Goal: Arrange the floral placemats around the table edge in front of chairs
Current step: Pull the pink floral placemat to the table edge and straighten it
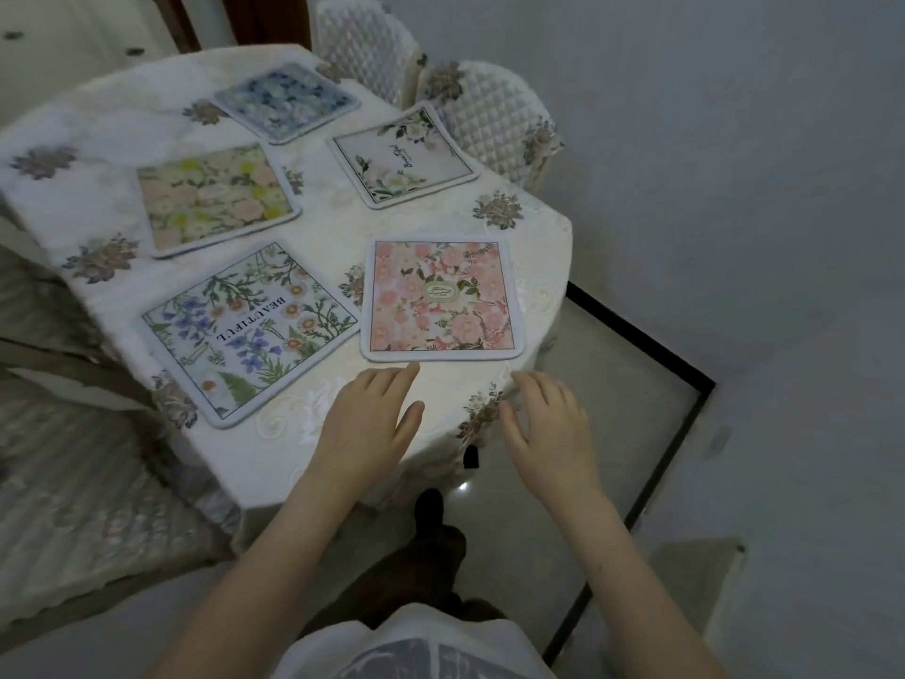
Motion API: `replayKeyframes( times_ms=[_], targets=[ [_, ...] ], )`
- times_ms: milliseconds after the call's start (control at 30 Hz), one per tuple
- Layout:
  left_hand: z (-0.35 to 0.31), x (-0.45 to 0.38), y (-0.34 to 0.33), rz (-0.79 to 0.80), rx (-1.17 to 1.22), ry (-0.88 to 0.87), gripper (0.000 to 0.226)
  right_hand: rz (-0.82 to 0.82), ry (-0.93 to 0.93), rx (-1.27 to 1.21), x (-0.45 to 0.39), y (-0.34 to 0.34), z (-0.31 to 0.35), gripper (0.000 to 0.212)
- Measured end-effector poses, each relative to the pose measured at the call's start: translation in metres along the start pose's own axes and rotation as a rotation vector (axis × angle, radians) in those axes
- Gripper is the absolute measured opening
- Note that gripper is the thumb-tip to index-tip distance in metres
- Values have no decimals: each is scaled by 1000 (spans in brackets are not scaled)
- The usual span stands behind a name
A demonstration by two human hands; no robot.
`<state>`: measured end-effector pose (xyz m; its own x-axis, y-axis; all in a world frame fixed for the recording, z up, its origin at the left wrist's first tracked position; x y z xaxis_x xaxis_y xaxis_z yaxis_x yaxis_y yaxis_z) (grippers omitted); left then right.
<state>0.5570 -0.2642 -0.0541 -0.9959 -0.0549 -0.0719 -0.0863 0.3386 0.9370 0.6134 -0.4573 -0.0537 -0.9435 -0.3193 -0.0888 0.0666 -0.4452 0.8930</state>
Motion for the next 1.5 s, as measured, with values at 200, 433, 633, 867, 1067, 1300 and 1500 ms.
replayKeyframes(
  times_ms=[200,433,633,867,1067,1300,1500],
  targets=[
    [20,-58,-20,7,3,47,48,45,53,39,-71,-15,-10,40],
    [50,-128,-7,-70,22,97,48,47,152,27,-155,-10,-2,38],
    [88,-153,-16,-81,57,245,46,160,271,13,-205,-36,8,41],
    [120,-148,-72,-61,211,585,45,421,488,75,-231,-106,10,50],
    [125,-143,-106,-70,251,828,37,659,629,211,-226,-168,-4,62],
    [132,-138,-122,-137,326,1034,36,797,729,392,-220,-205,-26,81],
    [132,-133,-124,-227,367,1111,37,813,824,428,-223,-203,-28,77]
  ],
)
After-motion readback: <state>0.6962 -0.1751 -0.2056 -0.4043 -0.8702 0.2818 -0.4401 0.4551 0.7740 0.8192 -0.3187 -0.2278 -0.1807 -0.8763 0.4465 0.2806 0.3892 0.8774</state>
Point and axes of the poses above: each hand's wrist, its own x-axis away from the middle knuckle, its own y-axis out of the back of the hand, z = x × y, the point moved 6 cm from there along -x, towards the middle knuckle, and after that the axes turned 3 degrees about -y, right-handed, at the moved point
